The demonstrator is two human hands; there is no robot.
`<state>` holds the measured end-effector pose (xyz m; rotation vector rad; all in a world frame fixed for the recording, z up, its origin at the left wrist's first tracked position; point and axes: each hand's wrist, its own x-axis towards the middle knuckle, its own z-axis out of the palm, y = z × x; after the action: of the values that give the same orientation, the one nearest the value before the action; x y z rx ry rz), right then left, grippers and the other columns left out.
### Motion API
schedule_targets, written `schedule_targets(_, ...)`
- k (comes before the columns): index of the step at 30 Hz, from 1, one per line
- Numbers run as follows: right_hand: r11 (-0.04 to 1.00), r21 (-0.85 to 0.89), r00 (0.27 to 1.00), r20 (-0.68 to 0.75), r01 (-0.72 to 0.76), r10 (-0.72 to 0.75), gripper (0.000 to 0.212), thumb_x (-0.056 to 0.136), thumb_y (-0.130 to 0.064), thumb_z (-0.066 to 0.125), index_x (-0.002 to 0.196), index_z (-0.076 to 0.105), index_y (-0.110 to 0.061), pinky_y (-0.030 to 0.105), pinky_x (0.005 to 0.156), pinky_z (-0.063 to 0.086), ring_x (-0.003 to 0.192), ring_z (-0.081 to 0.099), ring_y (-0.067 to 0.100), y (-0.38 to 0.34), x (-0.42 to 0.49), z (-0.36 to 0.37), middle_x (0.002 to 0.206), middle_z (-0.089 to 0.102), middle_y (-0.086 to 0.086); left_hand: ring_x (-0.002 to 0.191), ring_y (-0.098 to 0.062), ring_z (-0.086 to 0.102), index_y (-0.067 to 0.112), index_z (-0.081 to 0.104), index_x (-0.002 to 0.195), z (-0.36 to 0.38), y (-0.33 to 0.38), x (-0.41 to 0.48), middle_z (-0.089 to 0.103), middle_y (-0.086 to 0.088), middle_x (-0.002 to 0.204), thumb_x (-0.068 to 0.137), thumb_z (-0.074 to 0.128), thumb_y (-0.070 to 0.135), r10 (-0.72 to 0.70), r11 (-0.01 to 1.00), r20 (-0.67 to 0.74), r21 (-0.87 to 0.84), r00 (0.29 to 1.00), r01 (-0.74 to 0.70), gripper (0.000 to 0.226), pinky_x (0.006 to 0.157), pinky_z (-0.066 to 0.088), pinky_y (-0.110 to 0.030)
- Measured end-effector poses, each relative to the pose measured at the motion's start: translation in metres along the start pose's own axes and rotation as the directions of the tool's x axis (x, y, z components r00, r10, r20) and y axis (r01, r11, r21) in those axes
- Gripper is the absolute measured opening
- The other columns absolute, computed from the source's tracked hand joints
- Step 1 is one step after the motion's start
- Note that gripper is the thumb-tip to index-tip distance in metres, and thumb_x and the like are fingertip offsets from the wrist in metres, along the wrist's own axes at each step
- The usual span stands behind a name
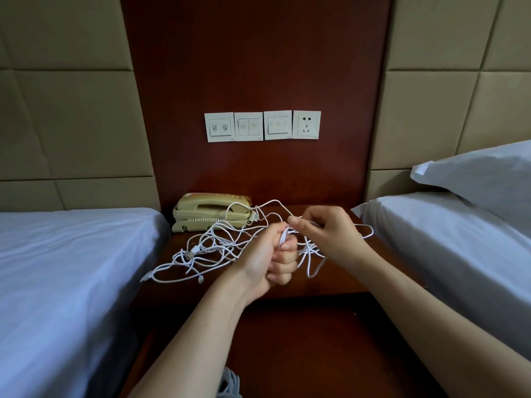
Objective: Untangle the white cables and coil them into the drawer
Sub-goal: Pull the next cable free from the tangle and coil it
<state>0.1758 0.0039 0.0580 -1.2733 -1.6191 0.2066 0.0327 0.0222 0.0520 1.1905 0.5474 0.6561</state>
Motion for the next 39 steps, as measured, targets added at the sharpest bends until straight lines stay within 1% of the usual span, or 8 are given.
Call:
schedule_targets(14, 0.956, 0.184, 0.959, 0.213, -0.228, 0.188, 0.045, 0.086, -0.042, 0.056, 0.063, 0.049, -0.004, 0.016, 0.046, 0.026, 0.042, 0.031, 0.002, 0.008, -0.002, 0.001, 0.045, 0.037, -0.004, 0.038, -0.004, 0.012, 0.020, 0.033, 0.046, -0.002, 0.002, -0.007, 0.017, 0.008, 0.044, 0.101, 0.025, 0.032, 0.073, 0.991, 0.037, 0.109, 0.997, -0.076, 0.056, 0.038, 0.012, -0.018)
schedule_targets(18, 0.699, 0.589, 0.908, 0.350, -0.405, 0.231, 0.025, 0.089, -0.023, 0.053, 0.070, 0.049, -0.007, 0.018, 0.056, 0.048, 0.055, 0.061, 0.012, 0.007, -0.003, -0.012, 0.053, 0.055, 0.001, 0.034, -0.003, 0.014, 0.020, 0.035, 0.043, -0.008, 0.004, -0.007, 0.018, 0.009, 0.042, 0.101, 0.024, 0.031, 0.088, 0.995, 0.019, 0.034, 0.996, -0.089, 0.060, 0.035, 0.012, -0.016)
schedule_targets(21, 0.583, 0.671, 0.886, 0.397, -0.459, 0.241, 0.028, 0.095, -0.017, 0.045, 0.067, 0.045, -0.012, 0.020, 0.050, 0.047, 0.038, 0.039, 0.008, 0.006, -0.004, -0.017, 0.047, 0.036, -0.003, 0.033, -0.003, 0.015, 0.018, 0.033, 0.045, -0.013, 0.006, -0.007, 0.019, 0.009, 0.041, 0.102, 0.024, 0.031, 0.100, 0.995, -0.014, 0.017, 0.995, -0.100, 0.059, 0.034, 0.012, -0.015)
schedule_targets(24, 0.777, 0.496, 0.911, 0.336, -0.388, 0.240, 0.031, 0.097, -0.019, 0.047, 0.067, 0.048, -0.012, 0.015, 0.038, 0.026, 0.038, 0.022, 0.004, 0.011, -0.002, -0.017, 0.046, 0.027, -0.008, 0.033, -0.002, 0.016, 0.016, 0.031, 0.049, -0.016, 0.006, -0.008, 0.019, 0.009, 0.041, 0.102, 0.023, 0.031, 0.109, 0.994, -0.033, -0.019, 0.993, -0.110, 0.055, 0.034, 0.013, -0.015)
schedule_targets(26, 0.962, 0.154, 0.958, 0.216, -0.225, 0.189, 0.030, 0.095, -0.023, 0.053, 0.066, 0.057, -0.014, 0.017, 0.040, 0.023, 0.040, 0.026, 0.005, 0.016, 0.001, -0.014, 0.045, 0.034, -0.009, 0.032, -0.002, 0.016, 0.016, 0.032, 0.049, -0.015, 0.007, -0.008, 0.020, 0.009, 0.041, 0.102, 0.024, 0.031, 0.109, 0.993, -0.028, -0.049, 0.994, -0.110, 0.055, 0.034, 0.012, -0.016)
schedule_targets(29, 0.974, -0.225, 0.978, 0.201, -0.019, 0.065, 0.030, 0.091, -0.023, 0.060, 0.062, 0.062, -0.018, 0.021, 0.049, 0.029, 0.047, 0.038, 0.005, 0.020, 0.001, -0.002, 0.050, 0.046, -0.007, 0.032, -0.003, 0.016, 0.017, 0.034, 0.047, -0.011, 0.005, -0.008, 0.019, 0.009, 0.040, 0.101, 0.024, 0.030, 0.103, 0.989, -0.026, -0.103, 0.994, -0.105, 0.057, 0.035, 0.012, -0.017)
schedule_targets(35, 0.957, -0.288, 0.909, 0.405, 0.021, 0.102, 0.020, 0.089, -0.019, 0.059, 0.079, 0.071, -0.008, 0.024, 0.058, 0.034, 0.059, 0.045, 0.009, 0.008, -0.010, 0.017, 0.067, 0.061, 0.007, 0.032, -0.002, 0.018, 0.016, 0.030, 0.057, -0.010, 0.004, -0.005, 0.020, 0.008, 0.043, 0.102, 0.025, 0.033, 0.122, 0.946, -0.127, -0.284, 0.984, -0.154, 0.048, 0.033, 0.014, -0.016)
schedule_targets(39, 0.960, -0.252, 0.803, 0.593, 0.124, 0.052, 0.019, 0.093, -0.016, 0.055, 0.101, 0.072, -0.012, 0.008, 0.062, 0.035, 0.063, 0.051, -0.003, -0.009, -0.018, 0.018, 0.073, 0.061, -0.012, 0.032, -0.003, 0.019, 0.016, 0.033, 0.061, -0.014, 0.004, -0.002, 0.022, 0.009, 0.044, 0.102, 0.029, 0.032, 0.115, 0.918, -0.205, -0.351, 0.972, -0.183, 0.044, 0.032, 0.016, -0.015)
